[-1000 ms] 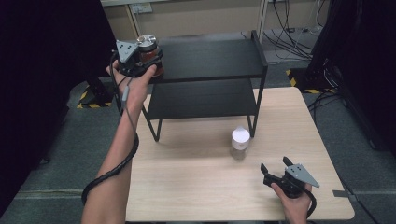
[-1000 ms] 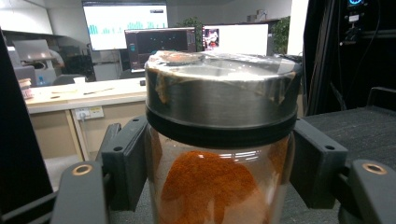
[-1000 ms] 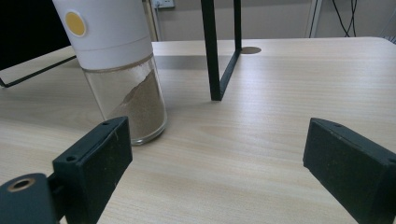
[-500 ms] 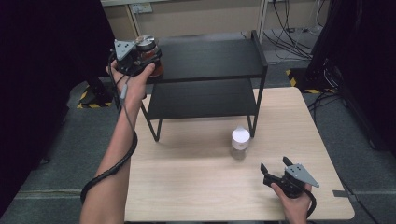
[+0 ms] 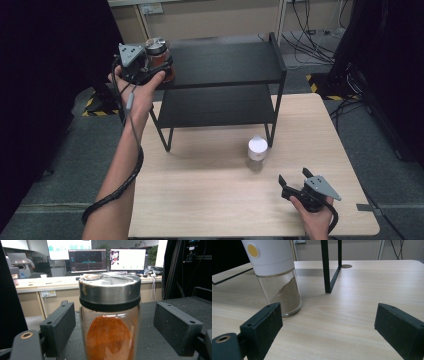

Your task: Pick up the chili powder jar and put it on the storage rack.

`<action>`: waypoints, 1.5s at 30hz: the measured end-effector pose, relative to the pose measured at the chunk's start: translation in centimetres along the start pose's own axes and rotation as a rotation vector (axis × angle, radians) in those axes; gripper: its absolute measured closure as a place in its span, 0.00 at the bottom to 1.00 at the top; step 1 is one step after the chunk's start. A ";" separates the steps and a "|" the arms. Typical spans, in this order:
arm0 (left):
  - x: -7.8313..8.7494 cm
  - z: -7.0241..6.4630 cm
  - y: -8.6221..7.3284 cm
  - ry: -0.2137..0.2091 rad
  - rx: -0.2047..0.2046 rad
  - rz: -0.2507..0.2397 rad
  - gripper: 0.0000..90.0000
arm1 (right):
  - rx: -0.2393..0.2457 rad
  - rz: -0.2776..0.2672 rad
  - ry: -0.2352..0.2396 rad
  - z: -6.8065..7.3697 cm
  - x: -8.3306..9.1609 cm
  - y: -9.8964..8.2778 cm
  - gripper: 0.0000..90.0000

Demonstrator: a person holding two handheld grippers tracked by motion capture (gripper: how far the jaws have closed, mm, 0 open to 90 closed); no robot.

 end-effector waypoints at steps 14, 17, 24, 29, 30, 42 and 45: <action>3.2 -0.2 -1.6 -0.025 -0.045 -0.062 0.19 | 0.006 0.001 0.000 0.0 0.0 0.0 0.09; 3.8 -0.1 -2.3 -0.026 -0.057 -0.066 0.19 | 0.003 0.001 0.000 0.1 0.0 0.0 0.09; 5.6 0.0 -4.3 -0.060 -0.066 -0.080 0.19 | 0.005 0.004 0.001 0.1 0.0 0.0 0.09; 6.5 0.0 -5.8 -0.075 -0.072 -0.081 0.19 | 0.006 0.003 0.001 0.1 0.0 0.0 0.09; 6.6 0.0 -6.0 -0.077 -0.072 -0.081 0.19 | 0.006 0.003 0.001 0.1 0.0 0.0 0.09; 7.9 0.3 -10.4 -0.101 -0.082 -0.046 0.18 | 0.003 0.002 0.001 0.1 0.0 0.0 0.09; 8.2 0.5 -11.5 -0.105 -0.074 -0.040 0.18 | 0.007 0.002 0.001 0.1 0.0 0.0 0.09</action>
Point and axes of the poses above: each handheld gripper's, and its own axes: x roughly backward along the jaws, y roughly out of its top, z roughly to its left, the point moved 9 cm from there along -x, roughly forward along the jaws, and after that the axes turned 11 degrees about x, right-handed, at the moved point
